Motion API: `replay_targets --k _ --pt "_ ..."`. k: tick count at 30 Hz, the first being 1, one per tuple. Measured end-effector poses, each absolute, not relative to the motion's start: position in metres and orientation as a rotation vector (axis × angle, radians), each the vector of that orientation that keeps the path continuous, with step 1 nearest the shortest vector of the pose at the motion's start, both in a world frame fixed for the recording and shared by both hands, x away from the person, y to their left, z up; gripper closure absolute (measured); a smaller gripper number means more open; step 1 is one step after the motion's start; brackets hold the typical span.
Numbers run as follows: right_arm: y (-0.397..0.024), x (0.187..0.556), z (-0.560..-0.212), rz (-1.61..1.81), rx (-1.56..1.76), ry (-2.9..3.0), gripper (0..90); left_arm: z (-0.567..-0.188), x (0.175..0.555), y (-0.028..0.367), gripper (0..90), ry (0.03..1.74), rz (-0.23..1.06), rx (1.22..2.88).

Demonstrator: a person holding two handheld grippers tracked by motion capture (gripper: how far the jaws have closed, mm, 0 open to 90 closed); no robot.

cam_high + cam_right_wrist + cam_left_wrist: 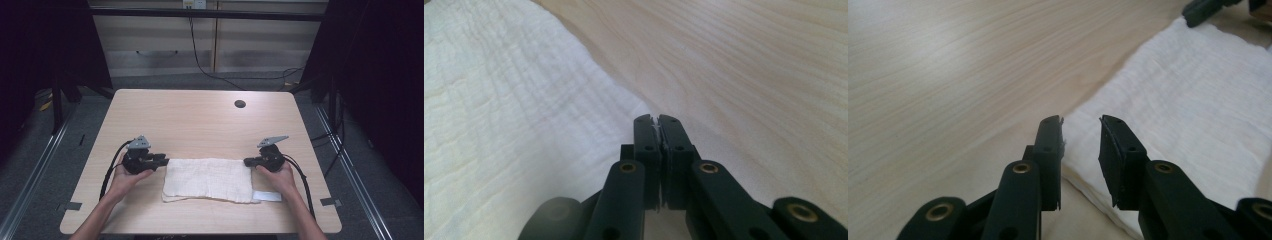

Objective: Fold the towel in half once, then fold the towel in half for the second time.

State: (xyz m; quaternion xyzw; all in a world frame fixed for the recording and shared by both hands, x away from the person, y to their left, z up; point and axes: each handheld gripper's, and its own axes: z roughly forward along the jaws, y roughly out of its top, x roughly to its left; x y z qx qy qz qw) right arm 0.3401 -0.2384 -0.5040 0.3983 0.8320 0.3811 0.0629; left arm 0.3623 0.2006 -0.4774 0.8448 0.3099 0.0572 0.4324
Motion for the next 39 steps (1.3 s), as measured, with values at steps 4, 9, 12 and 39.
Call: replay_targets --k 4,9,12,39 --pt "-0.239 0.34 -0.504 1.152 1.202 2.515 87.6 -0.491 0.374 0.194 62.8 0.814 0.125 2.123" --pt "-0.238 0.34 -0.504 1.147 1.199 2.514 87.6 -0.499 0.37 0.184 58.0 0.787 0.15 2.199" --pt "-0.238 0.34 -0.504 1.148 1.201 2.513 87.6 -0.5 0.37 0.182 57.4 0.781 0.163 2.214" --pt "-0.241 0.335 -0.486 1.249 1.164 2.439 88.1 -0.497 0.363 0.182 85.9 0.752 0.142 2.166"
